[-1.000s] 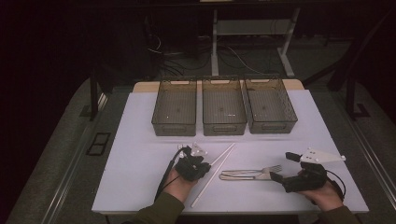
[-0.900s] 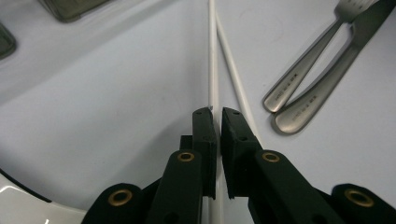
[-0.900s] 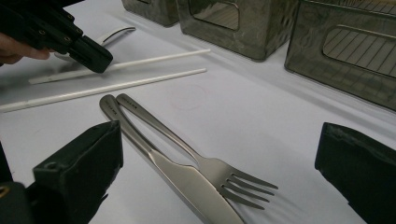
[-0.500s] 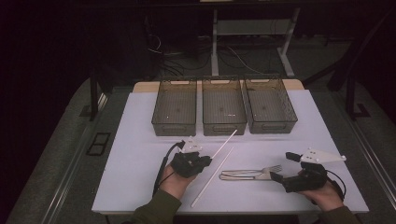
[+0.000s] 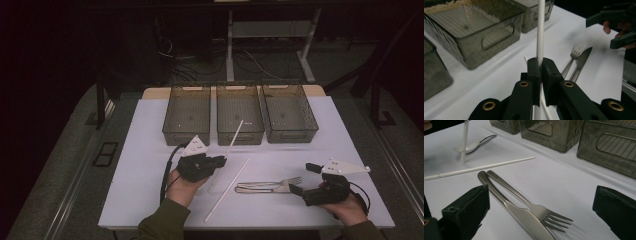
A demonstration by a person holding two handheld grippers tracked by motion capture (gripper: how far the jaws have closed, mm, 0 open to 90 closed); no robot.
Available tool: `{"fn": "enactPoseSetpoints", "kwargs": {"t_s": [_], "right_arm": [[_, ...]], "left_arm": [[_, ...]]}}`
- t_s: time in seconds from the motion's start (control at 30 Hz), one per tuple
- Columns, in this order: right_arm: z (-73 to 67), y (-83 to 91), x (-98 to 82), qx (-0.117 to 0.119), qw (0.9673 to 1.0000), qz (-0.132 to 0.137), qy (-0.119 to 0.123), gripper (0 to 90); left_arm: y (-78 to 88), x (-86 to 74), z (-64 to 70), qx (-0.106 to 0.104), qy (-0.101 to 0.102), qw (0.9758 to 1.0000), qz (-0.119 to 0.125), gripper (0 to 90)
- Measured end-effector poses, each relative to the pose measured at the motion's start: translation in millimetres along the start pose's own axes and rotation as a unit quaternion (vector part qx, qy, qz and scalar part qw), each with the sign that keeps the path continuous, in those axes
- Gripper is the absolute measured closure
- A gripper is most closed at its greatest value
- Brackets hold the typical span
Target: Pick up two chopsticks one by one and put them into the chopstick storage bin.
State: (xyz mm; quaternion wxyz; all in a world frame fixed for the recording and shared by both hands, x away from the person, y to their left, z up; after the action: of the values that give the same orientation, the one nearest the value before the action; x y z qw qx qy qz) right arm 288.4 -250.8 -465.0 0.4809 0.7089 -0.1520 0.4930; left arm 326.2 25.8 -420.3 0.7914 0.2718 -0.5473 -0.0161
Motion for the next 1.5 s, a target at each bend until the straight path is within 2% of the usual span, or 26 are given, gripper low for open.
{"fn": "enactPoseSetpoints", "kwargs": {"t_s": [0.57,0.73,0.93,1.07,1.17,1.5], "right_arm": [[-2.7,-12.3,-0.2,0.005,0.9999,0.013,-0.003,1.1],[-1.5,-15.2,-0.2,0.003,0.9999,0.011,-0.001,1.1],[-2.1,-13.0,-0.2,0.003,0.9999,0.012,-0.002,1.1],[-1.6,-12.7,-0.2,0.002,0.9999,0.013,-0.002,1.1],[-1.2,-12.6,-0.1,0.002,0.9999,0.013,-0.004,1.1],[-0.5,-11.8,-0.1,0.000,0.9999,0.013,-0.004,1.1]], "left_arm": [[19.8,10.0,-19.3,-0.019,-0.013,0.9997,0.010,84.5],[21.4,11.1,-22.4,-0.028,-0.015,0.9995,0.009,84.5],[20.2,19.3,-23.2,-0.037,-0.014,0.9990,0.021,84.5],[19.7,27.5,-25.9,-0.033,-0.022,0.9989,0.024,84.5],[20.4,34.8,-32.7,-0.028,-0.025,0.9989,0.027,84.4],[34.4,63.9,-67.8,0.006,-0.038,0.9987,0.032,84.5]]}}
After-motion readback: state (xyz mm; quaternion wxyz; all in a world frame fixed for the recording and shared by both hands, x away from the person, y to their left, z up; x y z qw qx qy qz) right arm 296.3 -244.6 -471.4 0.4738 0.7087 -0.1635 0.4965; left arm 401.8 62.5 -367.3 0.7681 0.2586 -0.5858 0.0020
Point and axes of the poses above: each handheld gripper's, and its own axes: y roughly backward along the jaws, x roughly out of its top, z roughly to its right, the point moved 8 cm from there along -y, roughly forward along the jaws, and after that the axes turned 11 degrees about -x, right-handed, at the moved point
